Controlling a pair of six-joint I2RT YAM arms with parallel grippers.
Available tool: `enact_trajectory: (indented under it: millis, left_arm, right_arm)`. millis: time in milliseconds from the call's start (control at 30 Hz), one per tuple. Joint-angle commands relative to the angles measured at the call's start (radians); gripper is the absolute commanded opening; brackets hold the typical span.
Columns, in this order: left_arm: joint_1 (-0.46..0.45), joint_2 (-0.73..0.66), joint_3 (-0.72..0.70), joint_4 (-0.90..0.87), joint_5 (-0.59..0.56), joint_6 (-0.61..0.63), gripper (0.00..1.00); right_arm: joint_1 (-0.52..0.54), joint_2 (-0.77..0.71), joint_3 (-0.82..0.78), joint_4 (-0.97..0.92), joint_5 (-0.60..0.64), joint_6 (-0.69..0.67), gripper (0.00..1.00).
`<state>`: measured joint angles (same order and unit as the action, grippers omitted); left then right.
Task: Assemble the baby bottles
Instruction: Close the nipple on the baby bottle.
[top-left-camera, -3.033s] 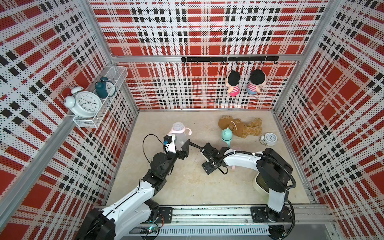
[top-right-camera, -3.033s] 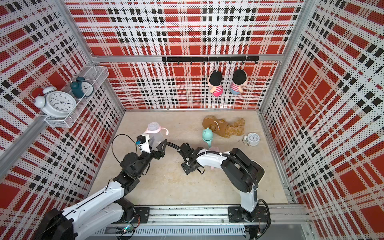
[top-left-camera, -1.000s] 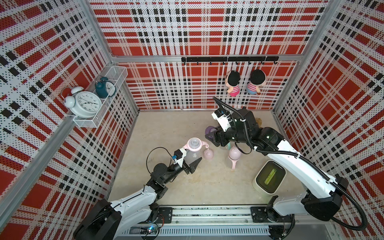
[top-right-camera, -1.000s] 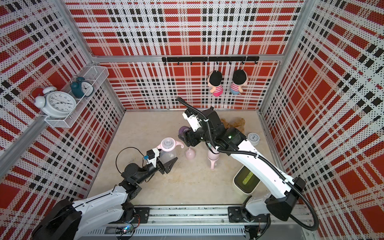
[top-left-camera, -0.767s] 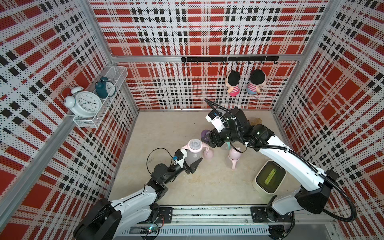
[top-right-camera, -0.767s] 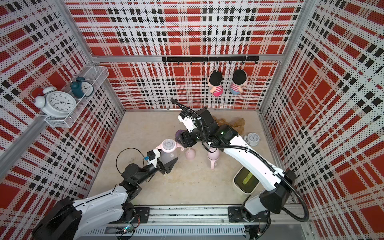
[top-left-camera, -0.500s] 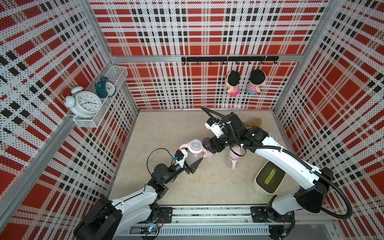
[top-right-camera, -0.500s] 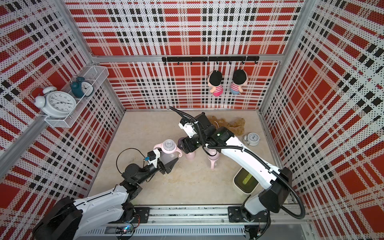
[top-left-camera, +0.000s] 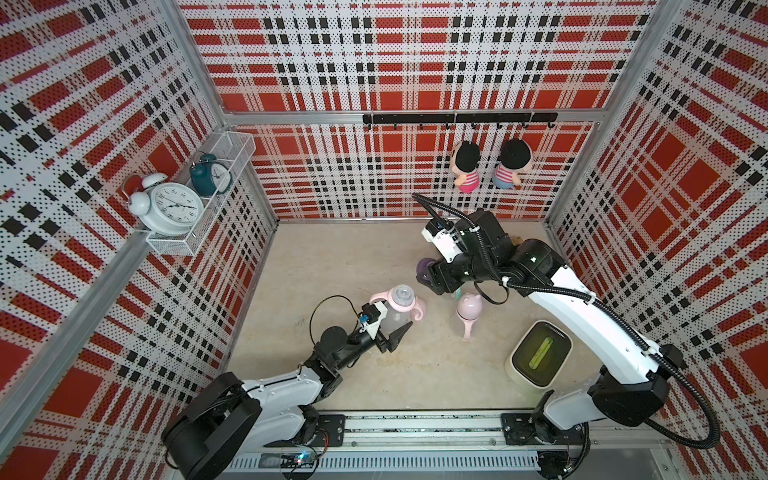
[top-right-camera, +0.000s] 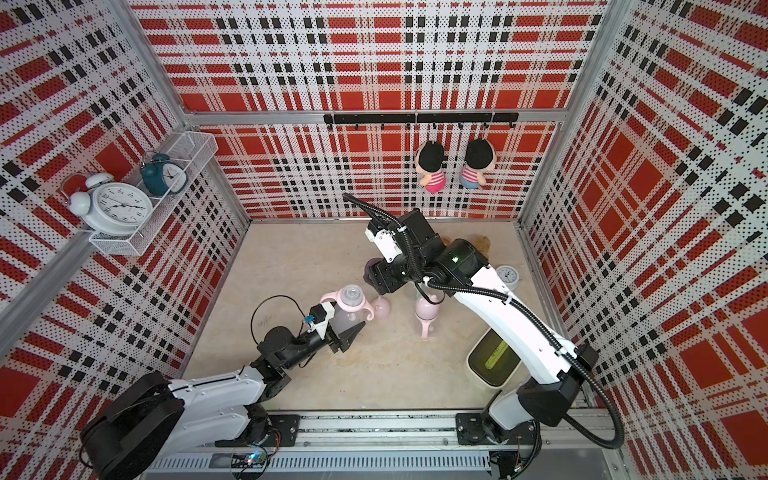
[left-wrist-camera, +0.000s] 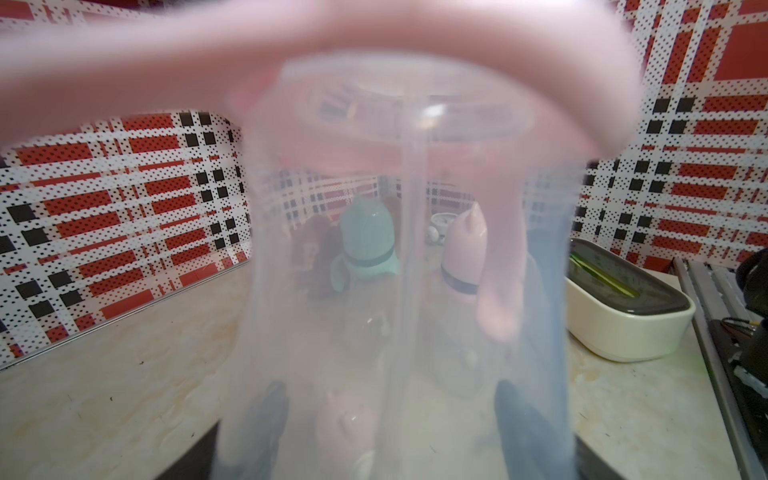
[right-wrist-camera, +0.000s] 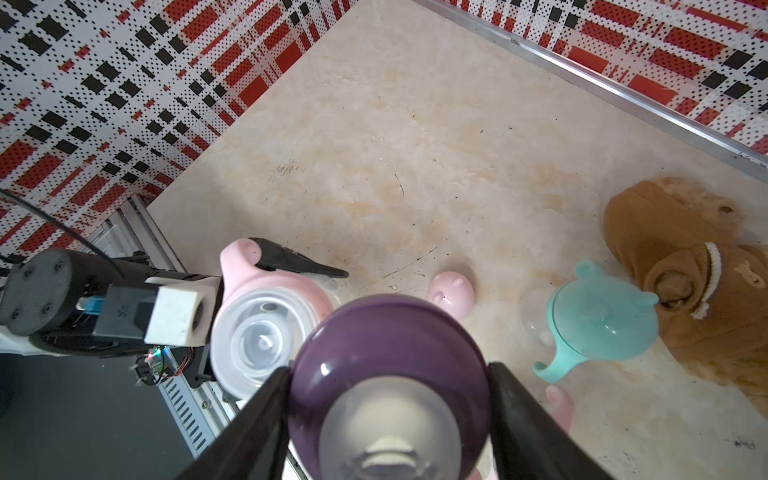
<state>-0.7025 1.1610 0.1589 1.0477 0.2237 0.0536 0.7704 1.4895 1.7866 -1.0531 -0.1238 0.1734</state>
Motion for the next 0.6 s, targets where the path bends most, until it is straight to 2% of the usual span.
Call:
enact_trajectory:
  millis: [0,567]
  left_arm:
    - [-0.023,0.023,0.040,0.055,-0.011,0.034,0.00]
    - [-0.070,0.105,0.044,0.095,-0.040,0.076,0.00]
  right_arm:
    - [0.011,0.014,0.019,-0.097,-0.038,-0.031,0.55]
    - [0.092,0.105,0.026,-0.142,-0.080,-0.040,0.55]
